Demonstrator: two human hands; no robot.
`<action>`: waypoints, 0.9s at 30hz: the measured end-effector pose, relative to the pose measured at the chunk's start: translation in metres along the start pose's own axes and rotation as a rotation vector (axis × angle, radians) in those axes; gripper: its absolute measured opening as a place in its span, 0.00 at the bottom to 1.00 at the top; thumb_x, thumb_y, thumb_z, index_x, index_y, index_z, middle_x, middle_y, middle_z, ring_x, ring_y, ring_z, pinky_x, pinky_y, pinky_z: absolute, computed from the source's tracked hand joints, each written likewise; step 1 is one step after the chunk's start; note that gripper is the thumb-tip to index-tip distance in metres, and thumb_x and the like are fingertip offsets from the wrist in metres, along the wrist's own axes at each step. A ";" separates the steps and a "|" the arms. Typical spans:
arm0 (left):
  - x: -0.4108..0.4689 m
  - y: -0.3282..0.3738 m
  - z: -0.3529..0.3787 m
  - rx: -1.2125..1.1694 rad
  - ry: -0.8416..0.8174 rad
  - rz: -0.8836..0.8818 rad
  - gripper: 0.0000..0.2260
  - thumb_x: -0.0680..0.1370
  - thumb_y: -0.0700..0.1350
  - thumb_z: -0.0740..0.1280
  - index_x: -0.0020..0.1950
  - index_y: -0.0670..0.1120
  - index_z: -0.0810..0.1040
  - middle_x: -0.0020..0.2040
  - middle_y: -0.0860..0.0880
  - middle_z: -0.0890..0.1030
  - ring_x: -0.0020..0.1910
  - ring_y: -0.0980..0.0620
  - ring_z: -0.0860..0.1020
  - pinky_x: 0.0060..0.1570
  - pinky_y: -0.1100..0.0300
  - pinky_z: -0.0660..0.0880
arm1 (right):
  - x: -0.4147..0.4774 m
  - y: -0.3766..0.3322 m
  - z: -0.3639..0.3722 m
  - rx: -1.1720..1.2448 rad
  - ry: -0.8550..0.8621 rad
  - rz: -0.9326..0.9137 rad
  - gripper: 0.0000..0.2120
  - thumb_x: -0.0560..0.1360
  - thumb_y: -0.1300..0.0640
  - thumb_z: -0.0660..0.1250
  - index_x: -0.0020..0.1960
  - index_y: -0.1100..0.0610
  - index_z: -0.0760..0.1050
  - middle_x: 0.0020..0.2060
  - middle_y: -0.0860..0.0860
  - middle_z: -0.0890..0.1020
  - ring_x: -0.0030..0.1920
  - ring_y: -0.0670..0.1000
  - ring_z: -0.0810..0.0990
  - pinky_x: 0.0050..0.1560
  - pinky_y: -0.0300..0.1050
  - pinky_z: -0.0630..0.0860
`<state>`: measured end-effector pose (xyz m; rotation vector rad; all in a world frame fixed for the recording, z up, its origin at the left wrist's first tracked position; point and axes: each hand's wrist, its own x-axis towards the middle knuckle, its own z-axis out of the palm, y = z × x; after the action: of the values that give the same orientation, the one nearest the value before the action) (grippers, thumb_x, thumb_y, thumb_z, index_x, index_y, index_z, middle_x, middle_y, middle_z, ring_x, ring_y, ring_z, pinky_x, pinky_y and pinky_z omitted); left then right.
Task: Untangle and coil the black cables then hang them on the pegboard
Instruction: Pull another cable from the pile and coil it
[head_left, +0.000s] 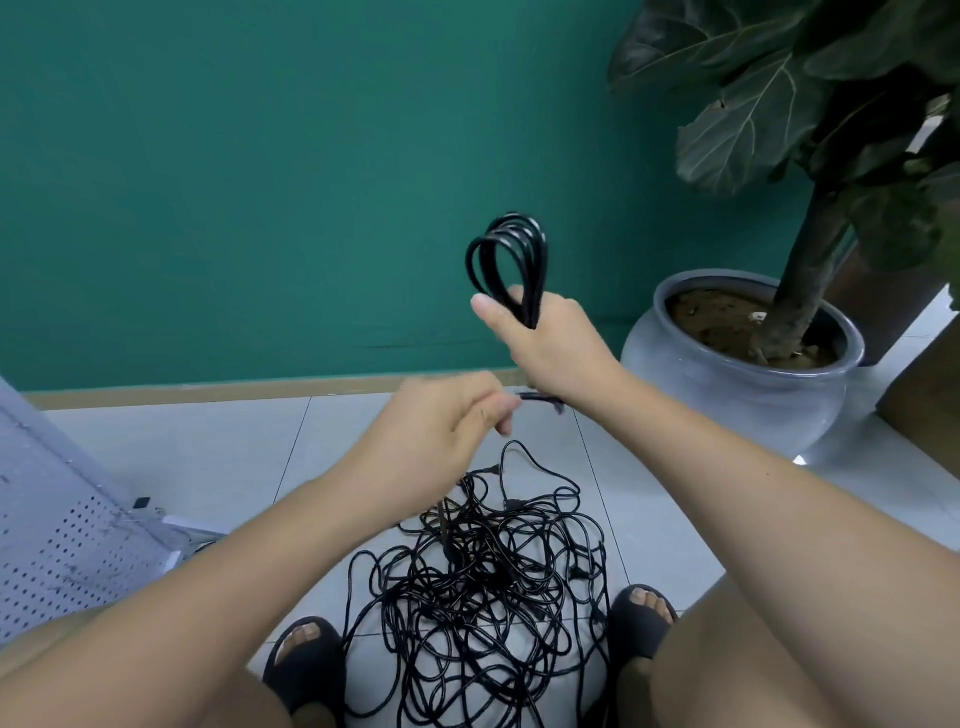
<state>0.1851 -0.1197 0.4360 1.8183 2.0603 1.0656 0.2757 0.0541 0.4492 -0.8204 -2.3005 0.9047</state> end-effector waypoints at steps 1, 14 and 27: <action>0.002 0.001 -0.007 -0.003 0.047 0.005 0.13 0.87 0.52 0.63 0.44 0.52 0.81 0.26 0.55 0.69 0.26 0.54 0.67 0.30 0.64 0.62 | -0.002 -0.001 0.001 0.056 -0.075 0.010 0.29 0.83 0.32 0.63 0.39 0.58 0.71 0.29 0.49 0.74 0.28 0.49 0.71 0.35 0.46 0.68; 0.014 -0.010 -0.040 0.086 0.421 0.075 0.15 0.82 0.55 0.72 0.41 0.47 0.79 0.26 0.54 0.73 0.29 0.50 0.71 0.29 0.61 0.67 | -0.036 -0.018 0.000 0.611 -0.539 0.121 0.37 0.77 0.21 0.56 0.48 0.58 0.74 0.29 0.56 0.65 0.28 0.54 0.62 0.31 0.45 0.68; 0.028 -0.031 -0.045 0.284 0.415 0.158 0.24 0.73 0.71 0.74 0.42 0.50 0.74 0.39 0.55 0.73 0.38 0.53 0.72 0.37 0.52 0.72 | -0.046 -0.013 0.001 0.136 -0.693 0.148 0.18 0.83 0.49 0.69 0.38 0.53 0.69 0.28 0.51 0.68 0.27 0.53 0.64 0.30 0.47 0.62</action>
<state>0.1285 -0.1107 0.4572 2.0648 2.4404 1.3482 0.3017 0.0135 0.4462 -0.6940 -2.7240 1.5918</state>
